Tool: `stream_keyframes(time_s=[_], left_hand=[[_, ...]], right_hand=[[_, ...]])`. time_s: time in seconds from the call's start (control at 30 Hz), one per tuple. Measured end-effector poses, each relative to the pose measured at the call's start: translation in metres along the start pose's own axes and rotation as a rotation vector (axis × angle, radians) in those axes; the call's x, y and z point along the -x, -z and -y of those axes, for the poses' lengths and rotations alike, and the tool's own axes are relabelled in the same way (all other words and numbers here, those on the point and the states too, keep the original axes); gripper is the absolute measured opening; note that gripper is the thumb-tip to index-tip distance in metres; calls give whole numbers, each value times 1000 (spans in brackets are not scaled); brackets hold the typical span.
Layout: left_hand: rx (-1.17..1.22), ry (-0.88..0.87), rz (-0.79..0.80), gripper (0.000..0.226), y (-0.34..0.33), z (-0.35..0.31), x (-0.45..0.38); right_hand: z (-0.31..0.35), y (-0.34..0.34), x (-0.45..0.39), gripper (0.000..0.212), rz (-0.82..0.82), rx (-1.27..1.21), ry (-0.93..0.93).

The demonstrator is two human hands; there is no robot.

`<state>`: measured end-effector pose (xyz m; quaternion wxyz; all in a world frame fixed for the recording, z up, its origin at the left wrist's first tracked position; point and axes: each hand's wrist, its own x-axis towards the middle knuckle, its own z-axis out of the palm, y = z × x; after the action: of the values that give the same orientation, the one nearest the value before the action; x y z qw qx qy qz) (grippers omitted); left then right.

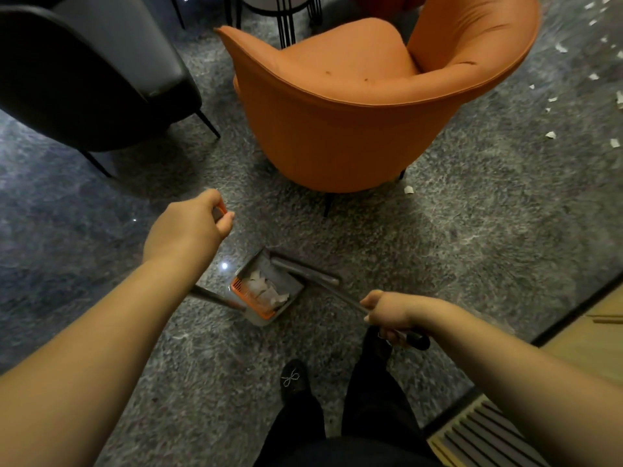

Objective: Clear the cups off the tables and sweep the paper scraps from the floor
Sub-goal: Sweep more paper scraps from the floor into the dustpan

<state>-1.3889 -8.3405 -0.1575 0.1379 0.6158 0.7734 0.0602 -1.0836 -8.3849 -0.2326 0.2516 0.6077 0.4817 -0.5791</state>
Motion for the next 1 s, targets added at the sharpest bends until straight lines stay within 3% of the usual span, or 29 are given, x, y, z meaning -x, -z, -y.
stream_keyframes(time_s=[0.2, 0.5, 0.73, 1.0], left_hand=[[25, -2, -9, 20, 2, 6, 8], [83, -133, 23, 20, 8, 3, 18], [126, -255, 22, 20, 12, -35, 12], [174, -430, 50, 18, -2, -111, 4]], right_hand=[[-9, -12, 21, 45, 24, -335, 11], [-21, -26, 43, 44, -67, -462, 31], [-53, -17, 62, 43, -197, -582, 0], [-109, 0, 77, 34, -314, -969, -122]])
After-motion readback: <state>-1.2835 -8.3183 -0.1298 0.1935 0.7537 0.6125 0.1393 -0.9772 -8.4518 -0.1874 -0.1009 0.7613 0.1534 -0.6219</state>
